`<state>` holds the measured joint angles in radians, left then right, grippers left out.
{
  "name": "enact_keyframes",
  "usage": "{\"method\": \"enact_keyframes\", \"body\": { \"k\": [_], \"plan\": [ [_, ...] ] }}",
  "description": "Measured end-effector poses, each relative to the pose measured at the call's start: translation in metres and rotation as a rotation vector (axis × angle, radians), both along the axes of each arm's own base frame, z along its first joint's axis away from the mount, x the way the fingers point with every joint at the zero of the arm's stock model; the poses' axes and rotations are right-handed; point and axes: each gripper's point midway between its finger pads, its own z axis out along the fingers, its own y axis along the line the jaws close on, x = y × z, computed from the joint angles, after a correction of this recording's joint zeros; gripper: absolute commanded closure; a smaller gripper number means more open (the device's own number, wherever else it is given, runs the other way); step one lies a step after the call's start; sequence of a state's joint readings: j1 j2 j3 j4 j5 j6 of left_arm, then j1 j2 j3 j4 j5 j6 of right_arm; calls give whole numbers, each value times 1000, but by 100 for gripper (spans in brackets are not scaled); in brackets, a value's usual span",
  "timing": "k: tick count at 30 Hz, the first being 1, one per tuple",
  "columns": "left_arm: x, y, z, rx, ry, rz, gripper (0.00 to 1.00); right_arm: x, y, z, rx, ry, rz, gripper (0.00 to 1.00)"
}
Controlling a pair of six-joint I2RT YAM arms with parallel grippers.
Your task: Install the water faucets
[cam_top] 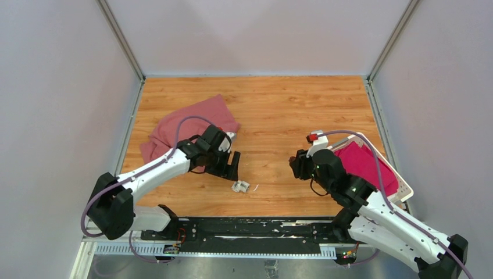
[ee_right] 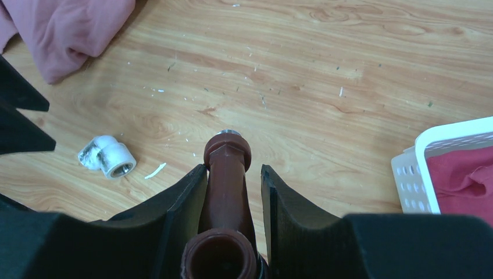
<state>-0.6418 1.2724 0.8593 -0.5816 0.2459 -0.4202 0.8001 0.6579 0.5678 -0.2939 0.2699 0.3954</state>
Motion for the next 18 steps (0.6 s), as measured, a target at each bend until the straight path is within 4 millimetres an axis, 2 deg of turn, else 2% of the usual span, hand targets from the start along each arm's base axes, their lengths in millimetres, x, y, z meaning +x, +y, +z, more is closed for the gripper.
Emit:
{"method": "enact_keyframes", "body": {
  "k": [2,5,12,16,18],
  "plan": [
    [-18,10,-20,88,39,-59,20,-1,1,-4,-10,14,6,100],
    [-34,10,-26,125,54,-138,24,-1,2,-4,-7,16,10,100],
    [-48,6,-47,199,101,-222,28,-2,4,-4,2,21,16,100],
    [-59,-7,-54,228,90,-268,31,-1,6,-1,17,14,19,100],
    [-56,-13,-56,241,53,-260,34,-1,7,0,25,12,22,100]
  ]
}}
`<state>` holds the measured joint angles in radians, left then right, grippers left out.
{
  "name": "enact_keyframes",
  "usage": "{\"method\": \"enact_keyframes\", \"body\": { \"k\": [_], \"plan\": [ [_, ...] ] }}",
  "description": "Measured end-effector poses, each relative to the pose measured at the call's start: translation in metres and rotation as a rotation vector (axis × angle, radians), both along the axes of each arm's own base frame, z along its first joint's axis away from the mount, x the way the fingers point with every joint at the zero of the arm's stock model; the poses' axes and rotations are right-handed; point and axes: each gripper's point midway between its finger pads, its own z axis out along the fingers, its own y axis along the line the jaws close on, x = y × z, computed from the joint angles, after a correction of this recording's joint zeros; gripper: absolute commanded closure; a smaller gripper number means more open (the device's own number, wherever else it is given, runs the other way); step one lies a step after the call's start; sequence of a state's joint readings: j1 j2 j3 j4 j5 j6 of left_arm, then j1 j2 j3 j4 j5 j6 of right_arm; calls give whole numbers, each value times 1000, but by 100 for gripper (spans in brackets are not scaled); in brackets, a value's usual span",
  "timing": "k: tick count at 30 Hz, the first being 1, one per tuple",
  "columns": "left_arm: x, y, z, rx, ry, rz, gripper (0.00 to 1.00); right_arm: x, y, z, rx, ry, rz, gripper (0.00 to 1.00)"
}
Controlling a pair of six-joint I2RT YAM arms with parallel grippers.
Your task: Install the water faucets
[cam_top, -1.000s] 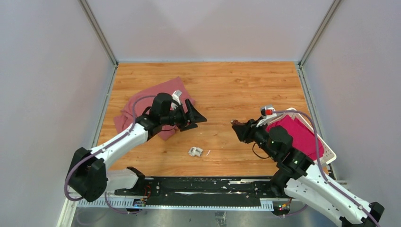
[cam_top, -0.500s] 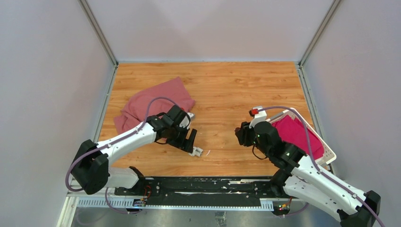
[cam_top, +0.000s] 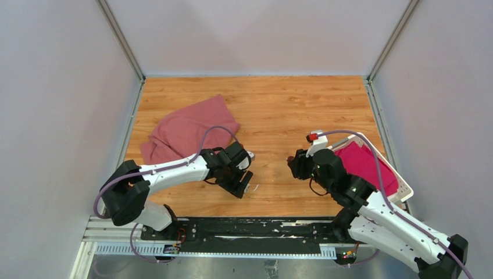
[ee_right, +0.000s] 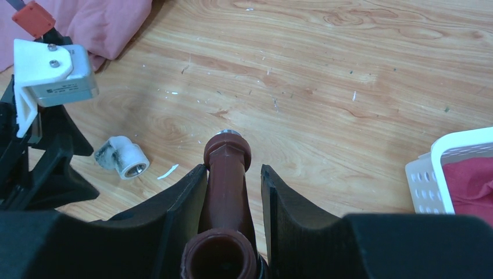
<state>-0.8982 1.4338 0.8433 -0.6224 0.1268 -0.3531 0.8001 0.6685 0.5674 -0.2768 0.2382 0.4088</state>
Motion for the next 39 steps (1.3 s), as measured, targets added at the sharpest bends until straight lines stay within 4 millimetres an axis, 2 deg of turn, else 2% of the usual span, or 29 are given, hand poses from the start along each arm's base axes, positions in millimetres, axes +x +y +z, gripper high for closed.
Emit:
{"method": "enact_keyframes", "body": {
  "k": [4,9,14,21,26,32,39],
  "plan": [
    [17,-5,1,-2,-77,54,40,-1,1,1,8,-1,7,100],
    [32,-7,-2,-9,-145,109,40,-2,1,2,11,-1,9,100],
    [34,-6,-8,-5,-152,119,41,-2,1,2,13,-2,9,100],
    [28,2,-25,37,-124,116,48,-2,4,-1,8,8,17,100],
    [32,-1,-25,26,-142,126,53,-1,5,-1,8,9,19,100],
    [39,-7,-26,17,-159,135,49,-1,6,-1,11,11,25,100],
    [47,-13,-26,20,-173,136,54,-3,6,2,23,1,28,100]
  ]
}}
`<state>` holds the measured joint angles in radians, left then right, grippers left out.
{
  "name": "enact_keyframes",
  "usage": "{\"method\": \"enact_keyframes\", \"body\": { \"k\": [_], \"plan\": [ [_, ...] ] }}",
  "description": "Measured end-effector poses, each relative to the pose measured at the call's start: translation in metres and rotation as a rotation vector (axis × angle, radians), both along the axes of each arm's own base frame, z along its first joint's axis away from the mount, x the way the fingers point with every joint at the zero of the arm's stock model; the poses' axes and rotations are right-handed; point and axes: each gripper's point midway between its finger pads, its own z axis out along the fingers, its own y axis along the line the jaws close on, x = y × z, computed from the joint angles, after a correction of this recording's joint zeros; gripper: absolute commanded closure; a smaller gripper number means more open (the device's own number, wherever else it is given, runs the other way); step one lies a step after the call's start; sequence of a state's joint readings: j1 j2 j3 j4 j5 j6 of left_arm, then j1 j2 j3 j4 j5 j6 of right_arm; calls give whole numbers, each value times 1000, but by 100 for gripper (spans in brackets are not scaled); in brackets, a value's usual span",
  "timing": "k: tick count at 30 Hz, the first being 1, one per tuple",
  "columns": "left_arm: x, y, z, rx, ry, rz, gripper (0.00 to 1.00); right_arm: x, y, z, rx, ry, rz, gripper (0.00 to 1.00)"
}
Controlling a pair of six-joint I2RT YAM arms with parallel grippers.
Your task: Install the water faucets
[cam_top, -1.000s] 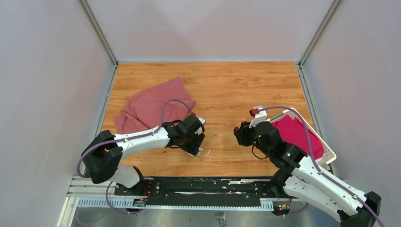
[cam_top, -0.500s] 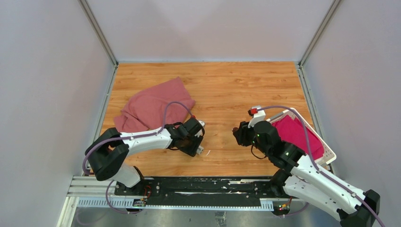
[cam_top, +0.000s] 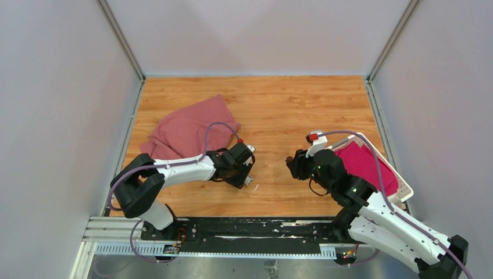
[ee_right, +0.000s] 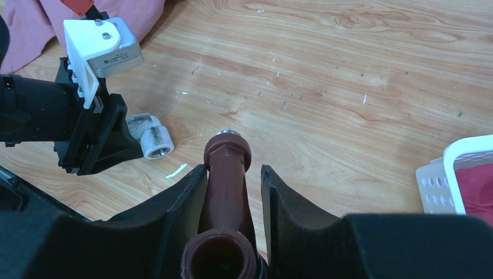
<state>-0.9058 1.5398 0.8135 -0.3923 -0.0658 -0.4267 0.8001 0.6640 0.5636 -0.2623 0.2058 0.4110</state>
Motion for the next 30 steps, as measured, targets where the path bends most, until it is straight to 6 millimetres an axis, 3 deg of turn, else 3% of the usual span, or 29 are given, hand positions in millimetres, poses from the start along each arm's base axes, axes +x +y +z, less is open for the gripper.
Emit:
{"method": "enact_keyframes", "body": {
  "k": [3,7,14,19,23,27,30],
  "plan": [
    [1,0,0,4,-3,1,53,-1,-1,2,8,-8,0,100],
    [2,-1,1,6,0,3,29,-1,-1,5,15,-14,0,100],
    [8,-14,25,-26,0,18,13,-2,-2,4,15,-15,0,100],
    [10,-27,56,-103,7,38,16,-3,-3,3,20,-19,0,100],
    [9,-26,69,-198,81,101,21,-5,-5,4,24,-23,0,100],
    [10,-9,61,-294,206,243,22,-7,-7,5,27,-26,0,100],
    [-4,-3,48,-318,318,312,21,-8,-9,5,29,-26,-1,100]
  ]
}}
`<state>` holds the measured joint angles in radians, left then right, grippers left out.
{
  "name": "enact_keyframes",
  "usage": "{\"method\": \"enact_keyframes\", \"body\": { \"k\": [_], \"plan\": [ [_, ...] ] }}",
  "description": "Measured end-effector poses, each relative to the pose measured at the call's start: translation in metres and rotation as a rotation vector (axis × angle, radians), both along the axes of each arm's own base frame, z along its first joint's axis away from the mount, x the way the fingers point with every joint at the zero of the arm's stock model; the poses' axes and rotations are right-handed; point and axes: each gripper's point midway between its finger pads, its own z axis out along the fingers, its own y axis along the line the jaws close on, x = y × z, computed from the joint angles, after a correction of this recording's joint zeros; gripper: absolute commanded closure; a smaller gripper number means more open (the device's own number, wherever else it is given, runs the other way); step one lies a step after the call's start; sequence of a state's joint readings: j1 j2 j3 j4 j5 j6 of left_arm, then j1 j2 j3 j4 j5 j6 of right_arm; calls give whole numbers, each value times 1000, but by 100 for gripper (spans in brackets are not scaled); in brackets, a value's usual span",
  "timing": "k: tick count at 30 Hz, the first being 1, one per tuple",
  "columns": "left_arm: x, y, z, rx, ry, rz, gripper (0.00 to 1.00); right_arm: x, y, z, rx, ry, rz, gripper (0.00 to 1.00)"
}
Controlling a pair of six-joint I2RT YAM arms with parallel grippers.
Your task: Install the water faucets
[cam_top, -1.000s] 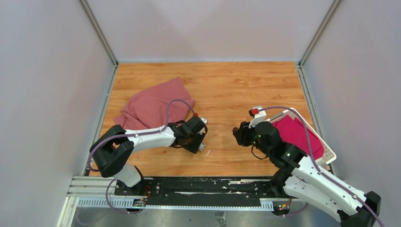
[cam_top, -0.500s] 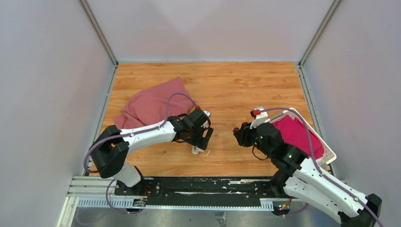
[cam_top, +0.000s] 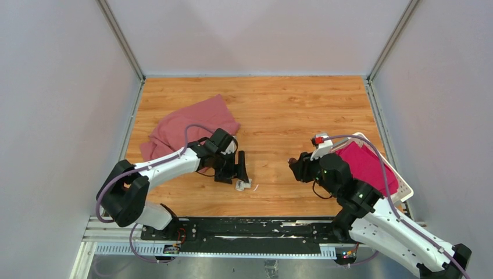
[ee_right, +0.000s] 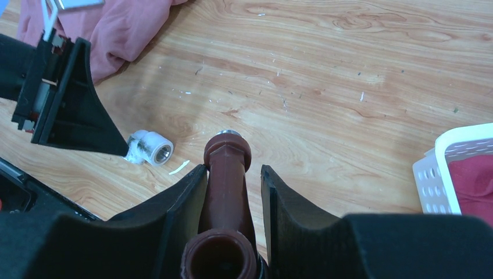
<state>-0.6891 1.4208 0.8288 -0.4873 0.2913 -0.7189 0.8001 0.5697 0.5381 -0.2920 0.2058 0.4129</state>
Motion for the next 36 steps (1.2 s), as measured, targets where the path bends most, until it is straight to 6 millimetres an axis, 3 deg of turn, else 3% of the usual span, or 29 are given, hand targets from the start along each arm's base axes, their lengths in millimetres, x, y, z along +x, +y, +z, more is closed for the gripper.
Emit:
{"method": "enact_keyframes", "body": {
  "k": [6,19,24,30,33,36],
  "plan": [
    [-22,-6,-11,-67,128,35,30,-2,-1,-2,7,10,-4,100],
    [-20,-1,-37,-9,135,18,48,-5,1,-3,20,27,9,100],
    [-16,-1,-39,5,123,8,65,-6,2,-3,26,31,6,100],
    [-9,-2,-36,14,85,-7,97,-6,2,-4,24,35,6,100],
    [4,5,-25,76,23,-5,100,-6,2,-5,22,37,6,100],
    [30,16,3,159,-117,-1,100,-6,1,-5,22,37,6,100]
  ]
}}
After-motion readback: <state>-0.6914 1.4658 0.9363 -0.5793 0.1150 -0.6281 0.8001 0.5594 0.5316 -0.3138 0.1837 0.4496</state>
